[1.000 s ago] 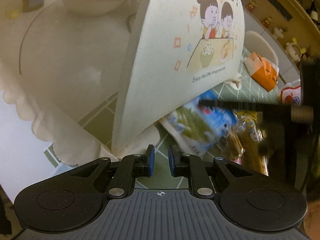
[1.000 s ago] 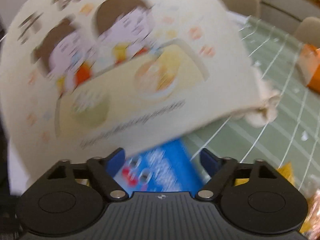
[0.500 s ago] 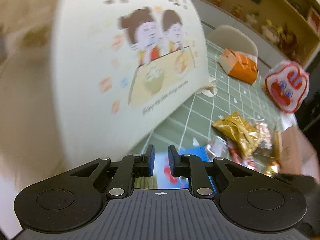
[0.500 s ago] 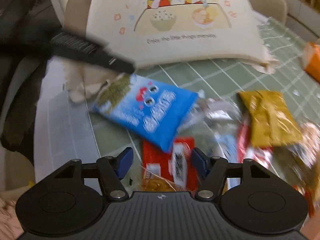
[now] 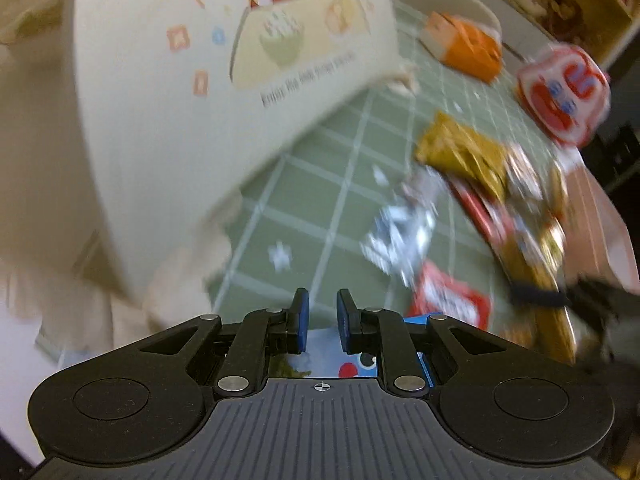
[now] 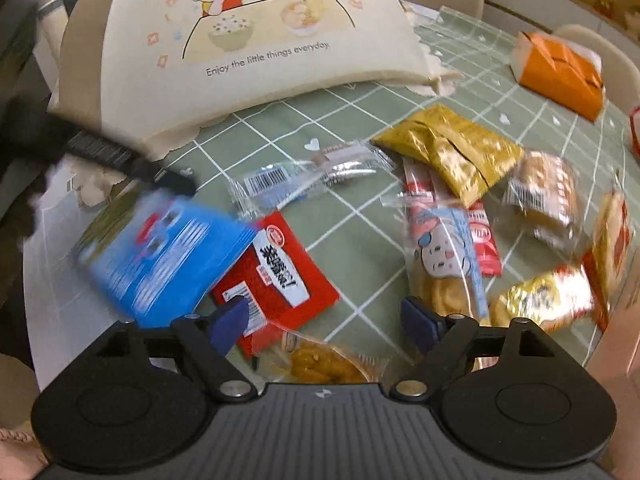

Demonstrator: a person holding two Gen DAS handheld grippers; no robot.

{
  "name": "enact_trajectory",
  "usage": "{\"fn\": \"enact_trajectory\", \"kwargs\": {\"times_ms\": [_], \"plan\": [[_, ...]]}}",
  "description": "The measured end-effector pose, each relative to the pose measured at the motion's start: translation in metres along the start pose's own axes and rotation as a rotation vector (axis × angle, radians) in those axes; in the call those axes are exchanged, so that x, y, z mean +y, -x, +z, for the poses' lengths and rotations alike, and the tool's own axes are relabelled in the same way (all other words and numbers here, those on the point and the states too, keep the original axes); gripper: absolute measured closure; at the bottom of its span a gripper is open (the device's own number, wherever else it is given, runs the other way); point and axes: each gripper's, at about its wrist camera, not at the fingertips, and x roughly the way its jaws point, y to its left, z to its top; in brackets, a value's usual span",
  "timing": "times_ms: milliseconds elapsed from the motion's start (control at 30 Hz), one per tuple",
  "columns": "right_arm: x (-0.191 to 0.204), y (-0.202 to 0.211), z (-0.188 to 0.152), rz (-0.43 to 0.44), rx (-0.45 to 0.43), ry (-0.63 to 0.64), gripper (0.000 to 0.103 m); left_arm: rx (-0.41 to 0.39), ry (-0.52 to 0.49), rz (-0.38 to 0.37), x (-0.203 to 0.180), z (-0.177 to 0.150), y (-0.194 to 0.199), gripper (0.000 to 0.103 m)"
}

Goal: Organize snacks
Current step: 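Move both tools toward the snacks beside the cloth food cover, then grasp the small clear-wrapped snack with the left tool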

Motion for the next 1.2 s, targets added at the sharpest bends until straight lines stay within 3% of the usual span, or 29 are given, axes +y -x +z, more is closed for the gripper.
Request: {"fn": "enact_trajectory", "kwargs": {"times_ms": [67,267,467,567,633,667,833,967,1200], "plan": [[0.002,0.006,-0.004,0.000,0.000,-0.015,0.017,0.020,-0.018,0.029,0.002,-0.009,0.010,0.085],[0.029,0.037,-0.017,0.114,-0.091,0.053,0.009,-0.053,0.156,0.098,0.034,-0.030,0.049,0.085],[0.080,0.023,-0.016,0.244,-0.019,0.246,0.009,-0.059,0.196,0.114,0.041,-0.035,0.056,0.085],[0.095,0.024,-0.025,0.143,-0.049,0.353,0.009,-0.059,0.180,0.079,0.032,-0.034,0.052,0.085],[0.088,0.024,-0.027,0.024,-0.075,0.348,0.009,-0.064,0.129,0.047,0.020,-0.031,0.051,0.085],[0.079,0.025,-0.026,0.004,-0.070,0.310,0.009,-0.069,0.087,0.035,0.010,-0.027,0.048,0.085],[0.028,0.038,-0.029,0.079,-0.028,0.040,0.008,-0.135,-0.265,0.026,-0.055,0.012,0.021,0.084],[0.017,0.033,-0.044,0.061,0.014,-0.053,0.008,-0.107,-0.482,0.079,-0.097,0.042,-0.022,0.082],[0.025,0.030,-0.059,0.022,0.012,-0.083,0.002,-0.031,-0.561,0.072,-0.123,0.070,-0.070,0.077]]}}
